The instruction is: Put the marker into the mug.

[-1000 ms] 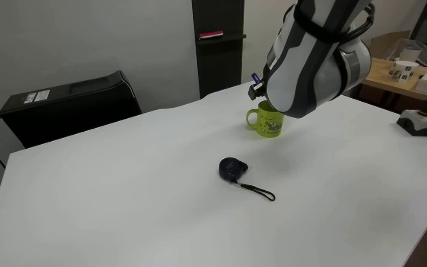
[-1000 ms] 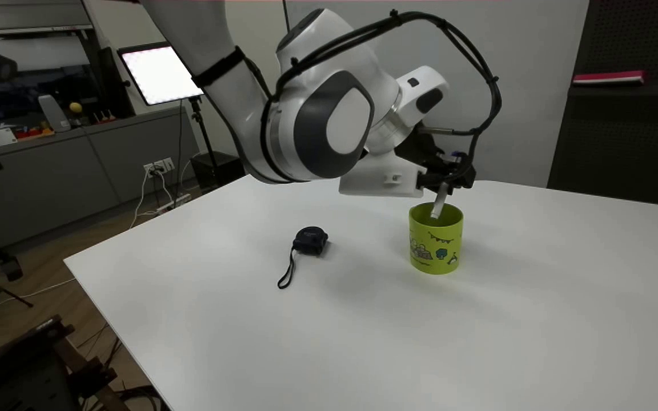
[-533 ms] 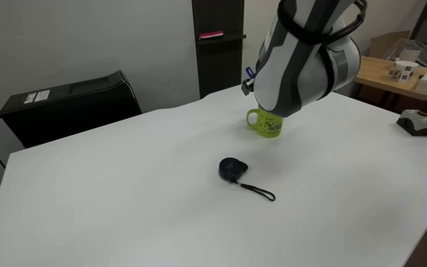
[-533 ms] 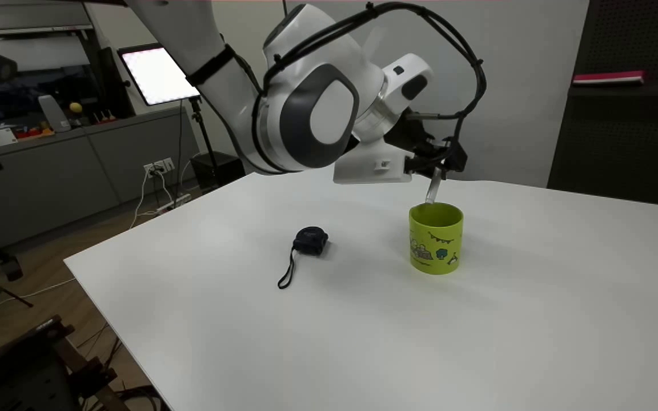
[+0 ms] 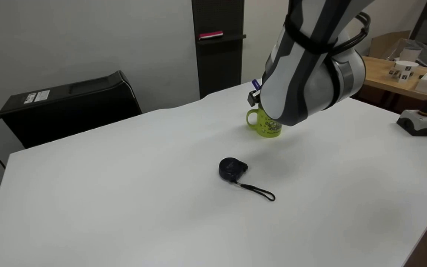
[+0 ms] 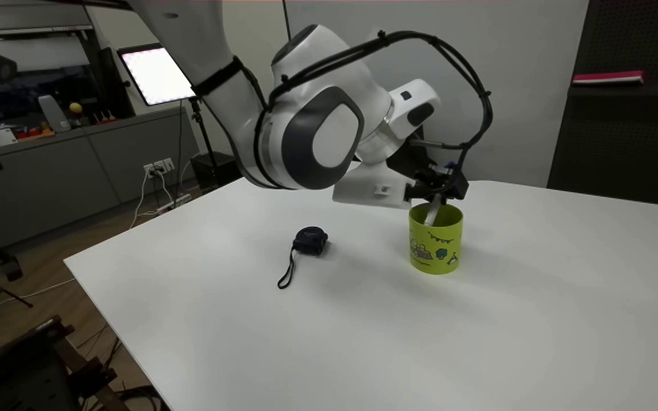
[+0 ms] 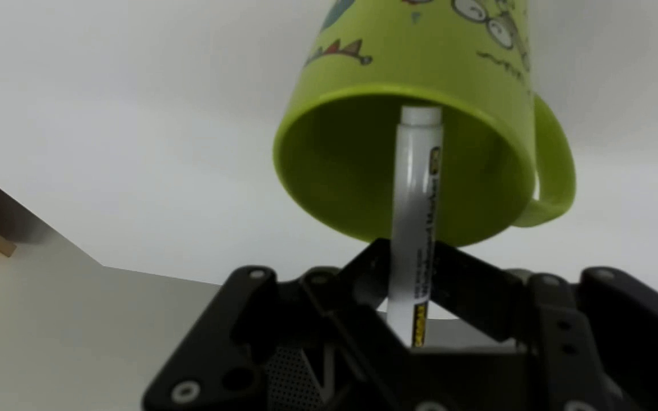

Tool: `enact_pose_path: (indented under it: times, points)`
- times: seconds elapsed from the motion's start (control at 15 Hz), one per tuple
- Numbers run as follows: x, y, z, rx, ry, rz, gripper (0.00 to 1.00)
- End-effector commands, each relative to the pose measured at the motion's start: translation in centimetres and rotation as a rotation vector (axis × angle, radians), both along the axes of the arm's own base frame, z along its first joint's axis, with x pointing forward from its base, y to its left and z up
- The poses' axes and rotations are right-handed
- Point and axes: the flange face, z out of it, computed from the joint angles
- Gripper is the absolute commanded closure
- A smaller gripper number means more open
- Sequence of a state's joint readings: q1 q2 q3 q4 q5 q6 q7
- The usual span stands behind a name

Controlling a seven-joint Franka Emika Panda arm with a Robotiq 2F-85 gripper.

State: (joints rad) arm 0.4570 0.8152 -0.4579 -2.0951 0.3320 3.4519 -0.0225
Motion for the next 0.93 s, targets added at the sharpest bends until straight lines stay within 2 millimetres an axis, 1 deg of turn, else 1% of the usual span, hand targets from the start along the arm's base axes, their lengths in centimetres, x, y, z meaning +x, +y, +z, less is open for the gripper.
enact_pose_path:
  times: [0.0,0.2,0.27,0.33,0.4,0.47,0.6,0.67,0.8,0.87]
  points:
    - [0.16,-0.69,-0.19,0.0,-0.004,-0.002,0.95]
    - [0.02,-0.98,-0.46,-0.005,0.0,-0.007,0.95]
    - [0.01,-1.0,-0.46,-0.005,0.0,-0.009,0.67]
    - [-0.02,-1.02,-0.45,-0.007,0.001,-0.008,0.53]
    - [0.18,-0.96,-0.27,-0.008,0.0,-0.008,0.48]
    - [0.2,-1.0,-0.22,-0.009,0.0,-0.007,0.41]
    - [-0.27,-1.18,-0.52,-0.006,0.015,-0.003,0.29]
    - [-0.31,-1.2,-0.51,-0.003,0.028,0.002,0.21]
    - [-0.09,-1.44,-0.18,-0.006,0.091,0.007,0.07]
    - [0.14,-1.58,0.25,0.0,0.122,0.01,0.02]
